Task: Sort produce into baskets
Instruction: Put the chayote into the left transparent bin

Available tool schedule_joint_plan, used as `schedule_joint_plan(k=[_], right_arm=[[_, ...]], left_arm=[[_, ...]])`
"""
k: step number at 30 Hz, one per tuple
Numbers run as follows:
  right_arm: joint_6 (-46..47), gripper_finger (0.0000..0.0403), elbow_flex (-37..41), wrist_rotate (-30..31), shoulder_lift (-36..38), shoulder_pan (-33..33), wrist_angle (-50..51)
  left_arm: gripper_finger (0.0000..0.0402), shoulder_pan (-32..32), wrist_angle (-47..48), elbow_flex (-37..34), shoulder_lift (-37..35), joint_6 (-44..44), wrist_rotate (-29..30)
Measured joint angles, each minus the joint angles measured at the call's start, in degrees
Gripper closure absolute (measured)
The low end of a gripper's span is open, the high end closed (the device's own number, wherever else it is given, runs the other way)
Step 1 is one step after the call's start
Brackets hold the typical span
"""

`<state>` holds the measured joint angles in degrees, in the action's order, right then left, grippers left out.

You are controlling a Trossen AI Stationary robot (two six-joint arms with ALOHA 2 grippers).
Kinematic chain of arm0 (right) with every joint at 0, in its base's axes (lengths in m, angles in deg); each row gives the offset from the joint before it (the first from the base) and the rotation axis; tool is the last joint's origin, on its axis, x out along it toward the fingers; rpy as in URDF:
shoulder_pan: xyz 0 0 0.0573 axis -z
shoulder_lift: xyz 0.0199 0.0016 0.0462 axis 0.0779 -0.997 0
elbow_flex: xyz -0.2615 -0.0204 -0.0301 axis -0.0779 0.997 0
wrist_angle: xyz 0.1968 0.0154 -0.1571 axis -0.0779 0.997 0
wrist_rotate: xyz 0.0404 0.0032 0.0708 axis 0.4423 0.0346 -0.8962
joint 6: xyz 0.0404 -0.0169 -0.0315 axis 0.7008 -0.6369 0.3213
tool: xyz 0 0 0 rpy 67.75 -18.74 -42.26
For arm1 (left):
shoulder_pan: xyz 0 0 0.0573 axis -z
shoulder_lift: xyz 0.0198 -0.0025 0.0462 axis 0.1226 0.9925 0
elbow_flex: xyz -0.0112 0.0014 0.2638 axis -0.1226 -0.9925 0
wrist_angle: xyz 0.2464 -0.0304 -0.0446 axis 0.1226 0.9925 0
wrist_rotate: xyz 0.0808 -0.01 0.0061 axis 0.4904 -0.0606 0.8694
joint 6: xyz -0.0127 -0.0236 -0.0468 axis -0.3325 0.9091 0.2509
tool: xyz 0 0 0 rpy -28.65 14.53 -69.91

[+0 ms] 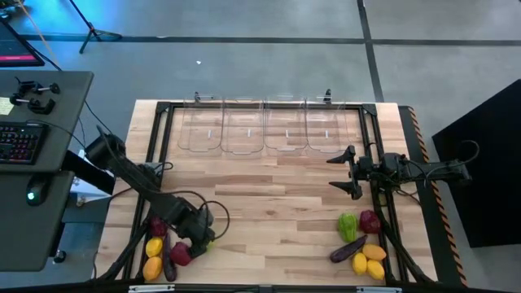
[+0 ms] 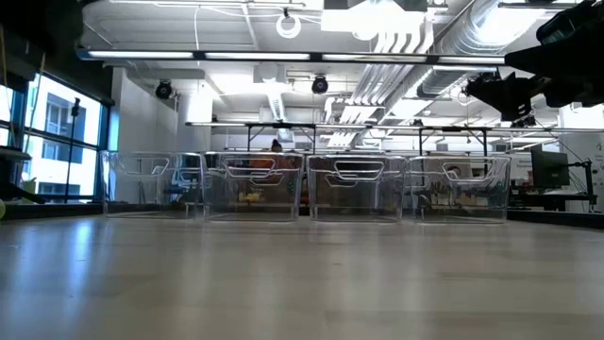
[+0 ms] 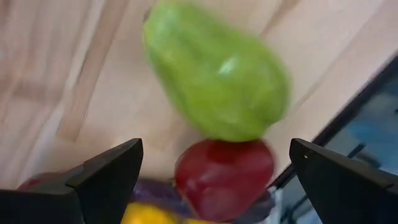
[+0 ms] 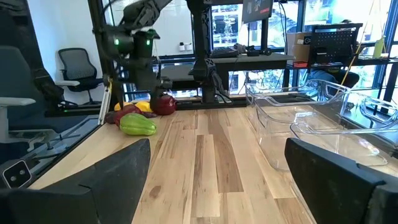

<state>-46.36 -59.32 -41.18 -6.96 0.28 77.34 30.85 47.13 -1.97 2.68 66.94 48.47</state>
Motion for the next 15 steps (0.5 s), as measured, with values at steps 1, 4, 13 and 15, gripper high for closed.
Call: schedule_joint_plan(k=[1,4,13,15], right_arm=[[0.0,0.0041,0.0,0.0,0.0,0.0,0.0],[0.0,0.0041,0.0,0.0,0.0,0.0,0.0],[0.0,0.0041,0.0,0.0,0.0,0.0,0.0],[0.0,0.0041,0.0,0.0,0.0,0.0,0.0]], left_arm=[[0.0007,0.1,0.0,0.3,-0.9,0.7,1.7],[0.0007,0.6,0.0,0.7,-3.1,2.5,5.1],[0.0007,1.2,-0.3,0.7,-3.8,10.6,5.2],[0.0007,1.3,-0.3,0.7,-3.8,10.2,5.2]])
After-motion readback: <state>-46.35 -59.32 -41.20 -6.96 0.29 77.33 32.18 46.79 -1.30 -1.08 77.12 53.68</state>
